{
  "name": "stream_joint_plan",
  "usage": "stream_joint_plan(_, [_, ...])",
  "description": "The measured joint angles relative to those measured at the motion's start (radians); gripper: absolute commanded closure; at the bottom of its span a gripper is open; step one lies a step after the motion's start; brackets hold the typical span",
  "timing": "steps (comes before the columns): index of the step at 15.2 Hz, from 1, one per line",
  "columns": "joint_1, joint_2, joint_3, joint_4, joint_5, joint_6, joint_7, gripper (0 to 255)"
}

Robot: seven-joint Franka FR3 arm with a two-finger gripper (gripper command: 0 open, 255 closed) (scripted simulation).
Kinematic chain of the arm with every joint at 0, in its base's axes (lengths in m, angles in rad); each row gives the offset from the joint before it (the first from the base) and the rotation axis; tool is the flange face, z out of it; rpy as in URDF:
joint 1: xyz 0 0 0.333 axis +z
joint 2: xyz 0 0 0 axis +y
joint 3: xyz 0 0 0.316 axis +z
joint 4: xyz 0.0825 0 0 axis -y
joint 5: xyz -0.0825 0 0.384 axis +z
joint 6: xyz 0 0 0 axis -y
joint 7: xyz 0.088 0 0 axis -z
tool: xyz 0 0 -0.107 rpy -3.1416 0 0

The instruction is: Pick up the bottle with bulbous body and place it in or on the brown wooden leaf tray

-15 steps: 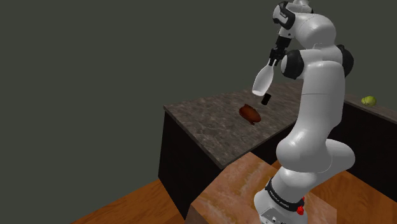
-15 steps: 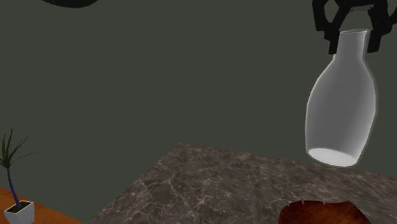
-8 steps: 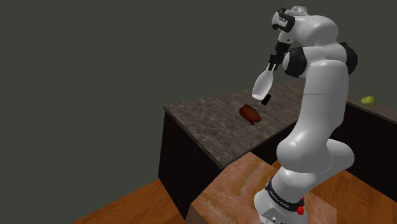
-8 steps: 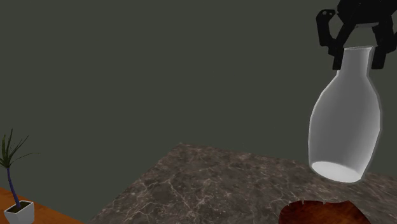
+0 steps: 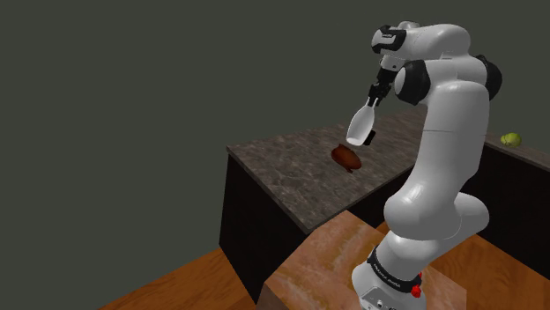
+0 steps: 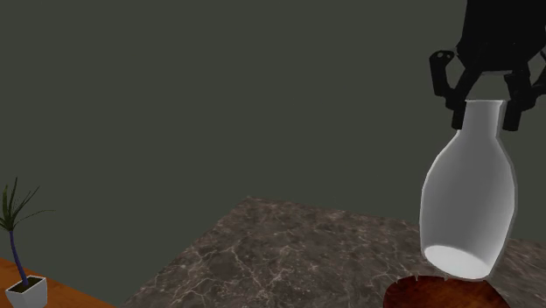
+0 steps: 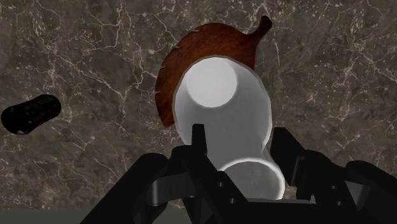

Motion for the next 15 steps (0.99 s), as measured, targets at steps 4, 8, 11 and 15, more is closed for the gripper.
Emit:
stream_joint_plan(4, [0.008,-0.007,0.000,-0.063,-0.002,0.056,-0.003,255])
stream_joint_plan(8, [0.020,-0.017,0.001,-0.135,-0.006,0.117,-0.003,255])
stream_joint_plan(11, [0.023,-0.015,0.002,-0.170,-0.004,0.155,-0.006,255])
stream_joint_plan(15, [0.032,-0.017,0.005,-0.227,-0.004,0.209,-0.006,255])
